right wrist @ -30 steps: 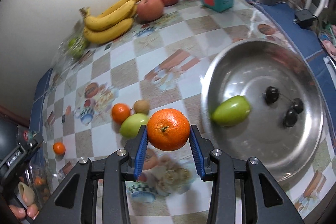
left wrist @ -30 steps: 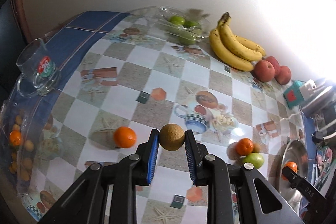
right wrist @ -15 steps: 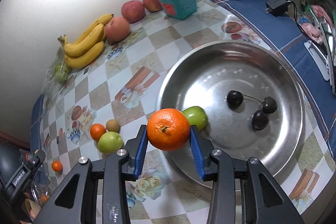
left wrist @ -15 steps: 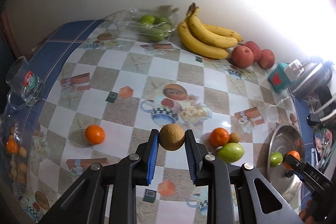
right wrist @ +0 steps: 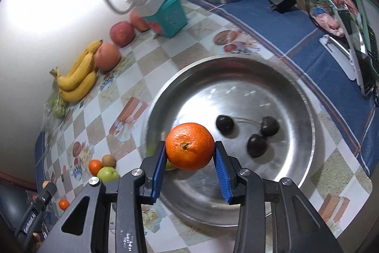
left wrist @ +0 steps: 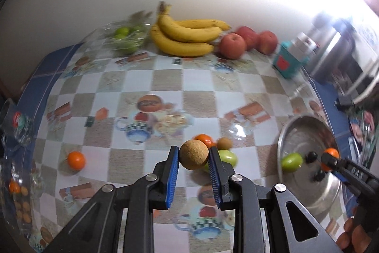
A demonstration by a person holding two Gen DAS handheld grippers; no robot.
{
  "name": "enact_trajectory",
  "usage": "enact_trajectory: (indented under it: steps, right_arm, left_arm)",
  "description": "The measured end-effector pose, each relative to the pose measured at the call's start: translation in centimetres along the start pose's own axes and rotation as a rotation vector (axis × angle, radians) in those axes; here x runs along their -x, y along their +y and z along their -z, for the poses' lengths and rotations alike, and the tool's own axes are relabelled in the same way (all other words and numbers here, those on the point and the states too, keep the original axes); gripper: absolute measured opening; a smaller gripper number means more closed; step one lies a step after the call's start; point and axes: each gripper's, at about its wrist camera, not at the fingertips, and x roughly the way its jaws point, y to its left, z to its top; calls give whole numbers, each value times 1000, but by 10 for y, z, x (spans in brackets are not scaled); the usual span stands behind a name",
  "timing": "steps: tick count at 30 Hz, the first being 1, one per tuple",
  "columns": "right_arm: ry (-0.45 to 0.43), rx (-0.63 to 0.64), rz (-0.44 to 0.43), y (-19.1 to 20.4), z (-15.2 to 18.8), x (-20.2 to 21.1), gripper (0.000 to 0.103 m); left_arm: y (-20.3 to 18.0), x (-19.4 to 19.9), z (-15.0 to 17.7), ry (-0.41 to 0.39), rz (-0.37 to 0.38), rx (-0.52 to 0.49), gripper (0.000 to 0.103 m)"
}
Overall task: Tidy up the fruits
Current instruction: 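Carry the kiwi with the left tool while the right tool carries the orange over the bowl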
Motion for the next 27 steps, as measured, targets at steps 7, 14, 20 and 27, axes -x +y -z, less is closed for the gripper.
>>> enact_trajectory:
  steps: [7, 14, 20, 27]
  right_arm:
    - [-7, -59, 9, -25, -8, 2, 41]
    - [-1, -93, 16, -41, -10, 2, 41]
    - [33, -79, 8, -41, -7, -4, 41]
    - [80, -93, -29, -46, 0, -10, 41]
  left_arm:
    - [-53, -8, 5, 21, 83, -88, 27]
    - [-103, -19, 14, 53, 153, -172, 27]
    - [-135, -32, 22, 86, 179, -250, 27]
    - [-157, -50, 33, 131, 170, -325, 27]
